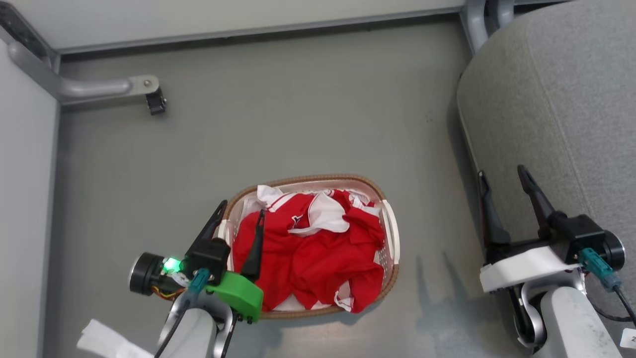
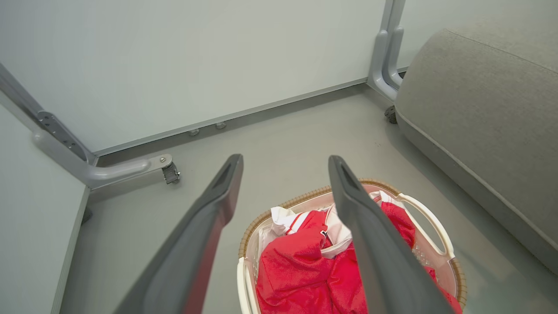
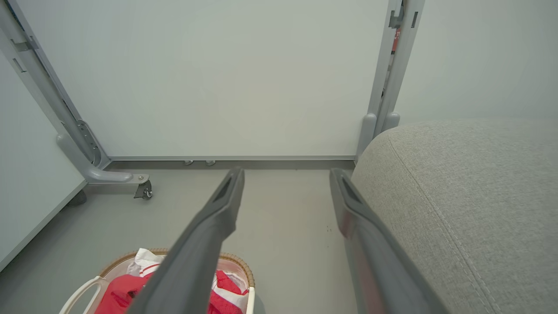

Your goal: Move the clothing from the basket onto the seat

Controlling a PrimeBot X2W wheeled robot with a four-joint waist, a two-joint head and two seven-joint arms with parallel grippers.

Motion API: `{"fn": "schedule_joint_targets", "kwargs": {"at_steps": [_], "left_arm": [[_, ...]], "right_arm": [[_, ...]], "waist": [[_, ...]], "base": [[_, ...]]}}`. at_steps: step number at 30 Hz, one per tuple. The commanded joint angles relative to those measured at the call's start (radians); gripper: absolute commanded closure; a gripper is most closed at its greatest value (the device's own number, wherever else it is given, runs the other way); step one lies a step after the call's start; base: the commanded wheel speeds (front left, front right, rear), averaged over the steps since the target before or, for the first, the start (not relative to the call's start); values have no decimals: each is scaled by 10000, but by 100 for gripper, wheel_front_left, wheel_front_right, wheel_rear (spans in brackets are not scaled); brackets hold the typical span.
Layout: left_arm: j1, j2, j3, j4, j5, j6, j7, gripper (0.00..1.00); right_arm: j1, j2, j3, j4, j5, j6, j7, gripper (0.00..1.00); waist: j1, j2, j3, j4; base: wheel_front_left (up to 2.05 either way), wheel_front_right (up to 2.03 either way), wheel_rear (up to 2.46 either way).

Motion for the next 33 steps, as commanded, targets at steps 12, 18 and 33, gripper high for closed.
{"fn": "schedule_joint_targets", "kwargs": {"at_steps": [12,18,33], "left_arm": [[-3342,436,-1151,3793,1090,-365,48,0],[-4280,512,-1310,5014,1282,-211,118,0],[-5333,776,-1165,6657,1118,672,54,40]], "right_arm": [[-1460,-38,313,-383,562,-3,-49,0],[-1818,-36,467,-431,948,-3,-49,0],[-2106,-36,555,-348,1435,-3,-49,0]], "waist": [[0,0,3568,-1374],[0,0,4335,-1853],[0,0,4708,-2140]], "base": [[0,0,0],[0,0,0],[0,0,0]]}}
